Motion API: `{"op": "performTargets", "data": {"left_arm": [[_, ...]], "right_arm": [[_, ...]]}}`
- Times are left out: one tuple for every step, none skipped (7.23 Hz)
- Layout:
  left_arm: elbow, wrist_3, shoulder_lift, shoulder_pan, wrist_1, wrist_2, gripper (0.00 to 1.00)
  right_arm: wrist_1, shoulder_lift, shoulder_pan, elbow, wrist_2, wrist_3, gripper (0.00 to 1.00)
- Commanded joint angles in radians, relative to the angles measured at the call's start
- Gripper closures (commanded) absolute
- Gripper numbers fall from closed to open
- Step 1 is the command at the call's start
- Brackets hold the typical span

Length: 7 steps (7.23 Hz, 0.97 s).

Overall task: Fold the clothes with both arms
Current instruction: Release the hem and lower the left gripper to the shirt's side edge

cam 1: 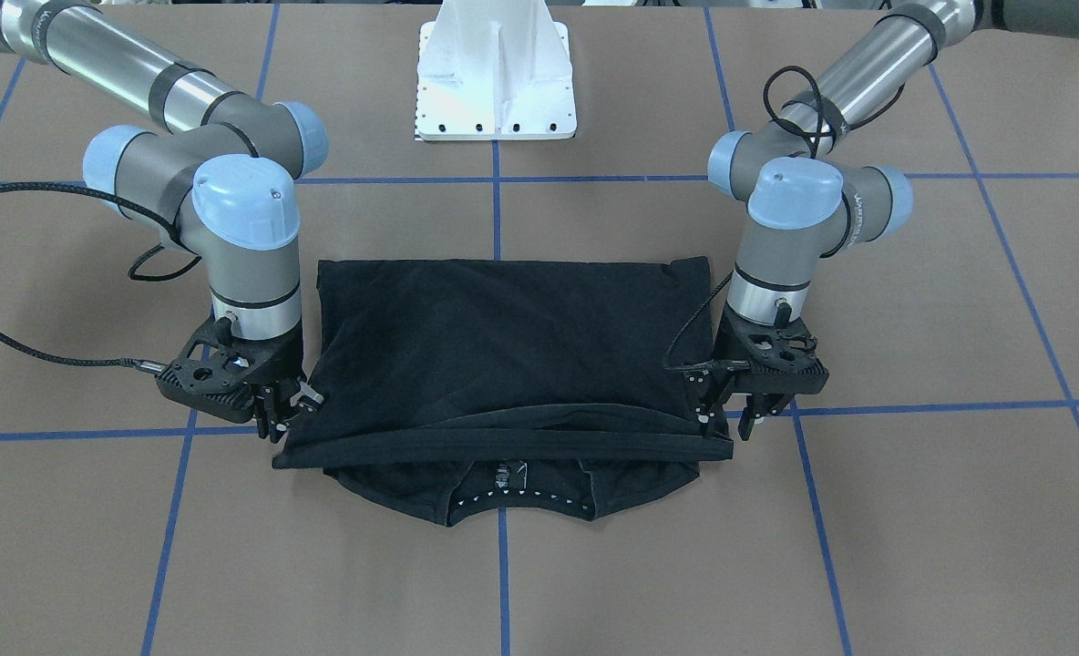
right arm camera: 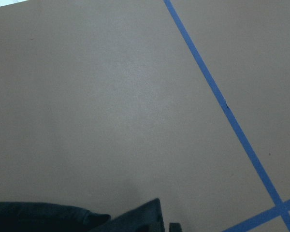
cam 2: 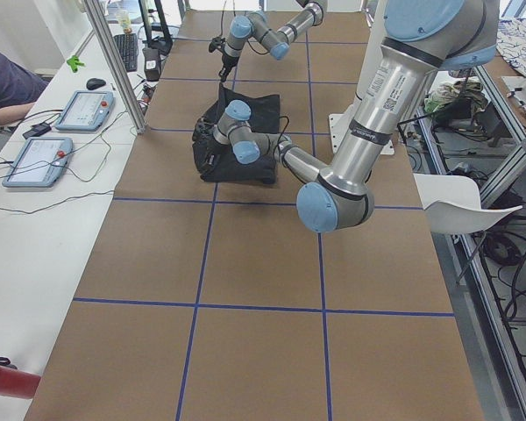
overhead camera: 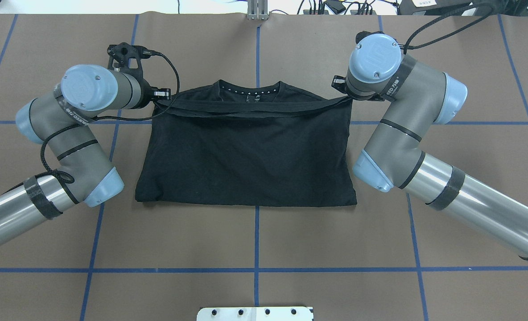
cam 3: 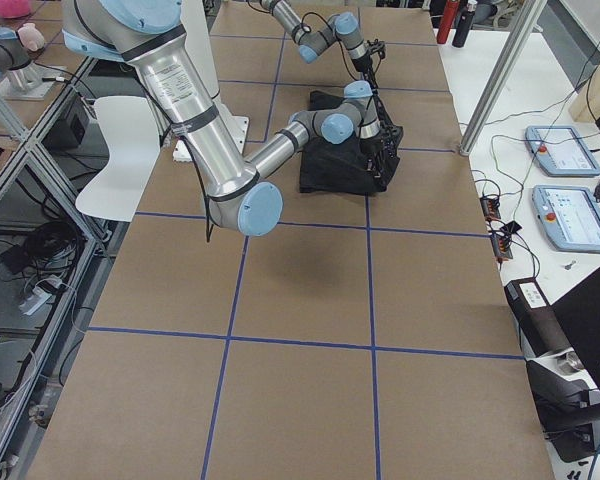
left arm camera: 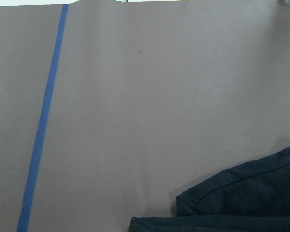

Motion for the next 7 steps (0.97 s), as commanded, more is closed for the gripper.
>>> {"op": "performTargets", "data": {"left_arm": [[-0.051, 0.07, 0.012, -0.012, -0.009, -0.023, 0.0], [-0.111, 0.07, 0.052, -0.012, -0.009, -0.088, 0.0], [-0.212, 0.069, 0.122, -0.011, -0.011, -0.1, 0.0], [-0.28, 0.058, 0.178, -0.004, -0.011, -0.101, 0.0], [-0.291, 0.047, 0.193, -0.003, -0.014, -0.122, 0.0], [-0.303, -0.014, 0.244, 0.002, -0.076, -0.133, 0.0], [-0.302, -0.023, 0.332, 0.031, -0.213, -0.132, 0.0]], "right_arm": [[-0.009, 0.028, 0.027, 0.022, 0.057, -0.105, 0.0], [-0.009, 0.02, 0.043, 0.052, 0.109, -0.139, 0.0], [-0.01, 0.006, 0.043, 0.085, 0.114, -0.142, 0.0], [-0.009, -0.015, 0.041, 0.123, 0.123, -0.142, 0.0], [-0.009, -0.035, 0.041, 0.161, 0.132, -0.15, 0.0], [-0.007, -0.05, 0.041, 0.184, 0.134, -0.151, 0.0], [-0.007, -0.05, 0.04, 0.192, 0.132, -0.151, 0.0]]}}
